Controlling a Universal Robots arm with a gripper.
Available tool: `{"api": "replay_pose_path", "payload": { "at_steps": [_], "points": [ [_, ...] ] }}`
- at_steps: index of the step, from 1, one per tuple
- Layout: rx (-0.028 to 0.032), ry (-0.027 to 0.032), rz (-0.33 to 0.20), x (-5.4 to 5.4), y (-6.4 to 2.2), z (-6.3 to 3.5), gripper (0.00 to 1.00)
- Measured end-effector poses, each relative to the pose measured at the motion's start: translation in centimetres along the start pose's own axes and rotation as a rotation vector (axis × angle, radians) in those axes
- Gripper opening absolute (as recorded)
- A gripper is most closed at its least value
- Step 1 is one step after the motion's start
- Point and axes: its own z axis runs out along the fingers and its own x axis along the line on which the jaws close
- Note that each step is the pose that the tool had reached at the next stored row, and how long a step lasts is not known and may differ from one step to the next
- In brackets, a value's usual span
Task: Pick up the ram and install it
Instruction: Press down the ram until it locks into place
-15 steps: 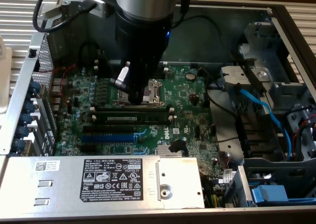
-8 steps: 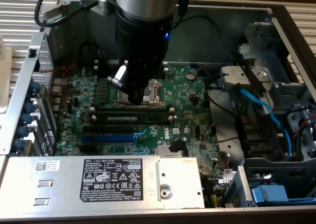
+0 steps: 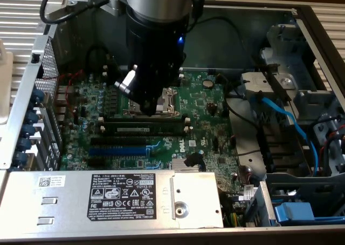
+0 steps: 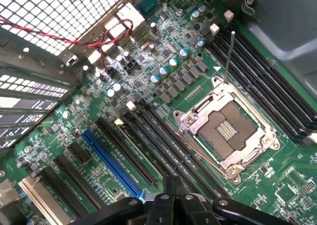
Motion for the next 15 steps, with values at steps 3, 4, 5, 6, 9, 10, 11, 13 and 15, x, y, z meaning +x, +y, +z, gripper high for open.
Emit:
{"api": "replay_pose_path", "payload": {
  "at_steps": [3,4,5,6,9,10,11,13,15],
  "points": [
    [0.0029,0.0037,0.032,0.0,0.0,0.0,0.1],
    [0.0036,0.0046,0.043,0.0,0.0,0.0,0.1],
    [0.0041,0.0054,0.054,0.0,0.0,0.0,0.1],
    [0.0042,0.0056,0.066,0.0,0.0,0.0,0.1],
    [0.0013,0.0042,0.125,0.0,0.0,-0.01,0.1],
    [0.0004,0.0037,0.141,0.0,0.0,0.0,0.1],
    [-0.0004,0.0032,0.158,0.0,0.0,0.0,0.1],
    [-0.0019,0.0025,0.188,0.0,0.0,0.0,0.1],
    [-0.0034,0.0016,0.22,0.0,0.0,0.0,0.1]
  ]
}}
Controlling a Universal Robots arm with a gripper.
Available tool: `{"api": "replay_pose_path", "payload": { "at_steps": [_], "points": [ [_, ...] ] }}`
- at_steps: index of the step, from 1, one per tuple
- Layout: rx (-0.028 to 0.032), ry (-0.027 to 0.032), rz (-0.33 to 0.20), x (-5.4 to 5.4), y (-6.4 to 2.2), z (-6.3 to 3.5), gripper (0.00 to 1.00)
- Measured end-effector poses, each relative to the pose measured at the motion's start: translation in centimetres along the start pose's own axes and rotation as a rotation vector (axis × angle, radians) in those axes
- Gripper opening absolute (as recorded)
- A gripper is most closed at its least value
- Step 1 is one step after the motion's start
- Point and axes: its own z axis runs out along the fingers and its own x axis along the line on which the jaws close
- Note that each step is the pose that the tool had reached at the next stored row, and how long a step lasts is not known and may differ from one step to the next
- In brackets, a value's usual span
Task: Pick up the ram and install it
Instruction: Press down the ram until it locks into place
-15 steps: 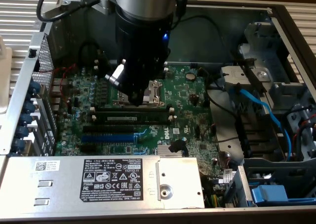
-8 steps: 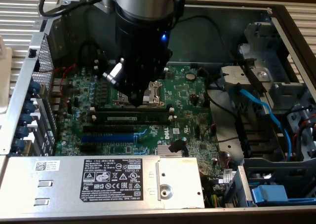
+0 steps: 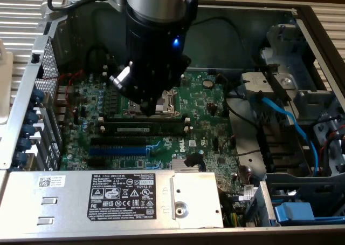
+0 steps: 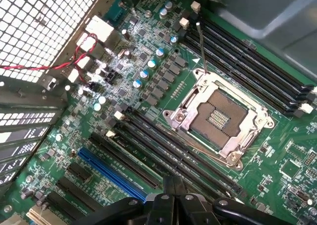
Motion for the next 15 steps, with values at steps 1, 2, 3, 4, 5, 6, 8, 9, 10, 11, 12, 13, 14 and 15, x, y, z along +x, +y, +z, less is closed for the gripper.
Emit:
{"api": "replay_pose_path", "payload": {
  "at_steps": [1,2,3,4,5,6,8,9,10,11,12,13,14,15],
  "points": [
    [-0.0008,-0.0004,0.015,0.0,0.0,0.0,0.1],
    [-0.0016,-0.0007,0.03,0.0,0.0,0.0,0.1],
    [-0.0032,-0.0014,0.061,0.0,0.0,0.0,0.1],
    [-0.0041,-0.0017,0.076,0.0,0.0,0.0,0.1],
    [-0.0049,-0.0021,0.092,0.0,0.0,0.0,0.1],
    [-0.0057,-0.0024,0.107,0.0,0.0,0.0,0.1],
    [-0.0073,-0.0031,0.138,0.0,0.0,0.01,0.1],
    [-0.0081,-0.0034,0.154,0.0,0.0,0.0,0.1],
    [-0.0098,-0.0041,0.186,0.0,0.0,0.0,0.1],
    [-0.0107,-0.0045,0.201,0.0,0.0,0.0,0.1],
    [-0.0115,-0.0048,0.217,0.0,0.0,0.0,0.1],
    [-0.0132,-0.0055,0.249,0.0,0.0,0.0,0.1],
    [-0.0149,-0.0063,0.281,0.0,0.0,0.0,0.1],
    [-0.0165,-0.0068,0.312,0.0,0.0,0.0,0.1]
  ]
}}
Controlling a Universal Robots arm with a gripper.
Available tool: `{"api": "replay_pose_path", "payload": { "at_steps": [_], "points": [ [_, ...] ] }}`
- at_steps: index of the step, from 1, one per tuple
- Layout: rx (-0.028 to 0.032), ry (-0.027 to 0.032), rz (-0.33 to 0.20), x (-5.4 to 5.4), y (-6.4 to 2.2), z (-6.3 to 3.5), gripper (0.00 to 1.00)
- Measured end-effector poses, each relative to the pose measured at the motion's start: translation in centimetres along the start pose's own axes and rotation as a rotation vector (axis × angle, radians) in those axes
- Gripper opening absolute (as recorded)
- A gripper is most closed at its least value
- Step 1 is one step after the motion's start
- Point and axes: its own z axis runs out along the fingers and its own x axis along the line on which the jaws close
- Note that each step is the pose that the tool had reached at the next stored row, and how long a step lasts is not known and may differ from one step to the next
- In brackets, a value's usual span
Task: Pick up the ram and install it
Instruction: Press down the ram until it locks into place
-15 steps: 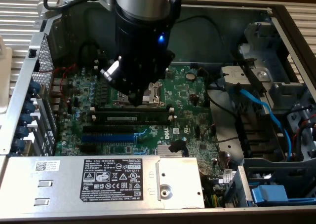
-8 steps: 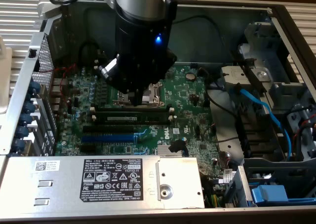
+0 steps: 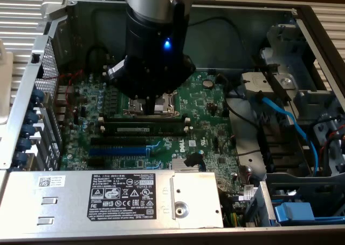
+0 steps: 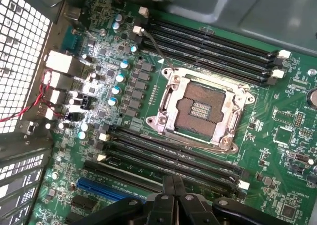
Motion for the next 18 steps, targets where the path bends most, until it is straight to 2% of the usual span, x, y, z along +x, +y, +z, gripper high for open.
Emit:
{"api": "replay_pose_path", "payload": {
  "at_steps": [13,18],
  "points": [
    [-0.021,-0.0088,0.396,0.0,0.0,0.01,0.1],
    [-0.0242,-0.0101,0.457,0.0,0.0,0.01,0.1]
  ]
}}
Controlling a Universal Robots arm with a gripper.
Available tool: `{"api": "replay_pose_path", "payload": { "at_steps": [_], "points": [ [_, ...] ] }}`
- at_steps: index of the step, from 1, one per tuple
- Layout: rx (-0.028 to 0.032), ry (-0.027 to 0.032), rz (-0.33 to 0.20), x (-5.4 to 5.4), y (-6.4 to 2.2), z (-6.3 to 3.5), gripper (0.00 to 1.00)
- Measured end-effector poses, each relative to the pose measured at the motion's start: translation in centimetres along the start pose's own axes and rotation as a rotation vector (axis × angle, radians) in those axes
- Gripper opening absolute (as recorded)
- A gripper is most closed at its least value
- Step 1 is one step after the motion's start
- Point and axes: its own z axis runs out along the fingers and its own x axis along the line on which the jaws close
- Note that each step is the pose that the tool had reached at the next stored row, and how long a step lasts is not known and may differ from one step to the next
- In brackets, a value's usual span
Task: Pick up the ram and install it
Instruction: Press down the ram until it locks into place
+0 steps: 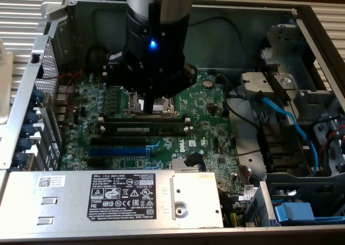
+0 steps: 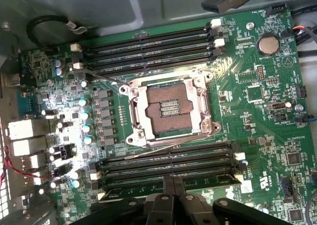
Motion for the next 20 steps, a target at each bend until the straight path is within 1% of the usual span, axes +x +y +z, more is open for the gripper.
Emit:
{"api": "replay_pose_path", "payload": {
  "at_steps": [5,9,10,11,13,16,20],
  "points": [
    [0.0003,-0.0001,0.0,0.0,0.0,-0.01,0.1],
    [0.0076,-0.0013,-0.007,0.0,-0.03,-0.01,0.1],
    [0.0087,-0.0017,-0.012,0.0,-0.06,-0.01,0.1],
    [0.0087,-0.003,-0.017,-0.01,-0.09,0.0,0.1],
    [0.0086,-0.0074,-0.03,-0.04,-0.21,-0.01,0.1],
    [0.0077,-0.015,-0.036,-0.08,-0.47,-0.02,0.1],
    [0.0068,-0.02,-0.036,-0.14,-0.77,-0.03,0.1]
  ]
}}
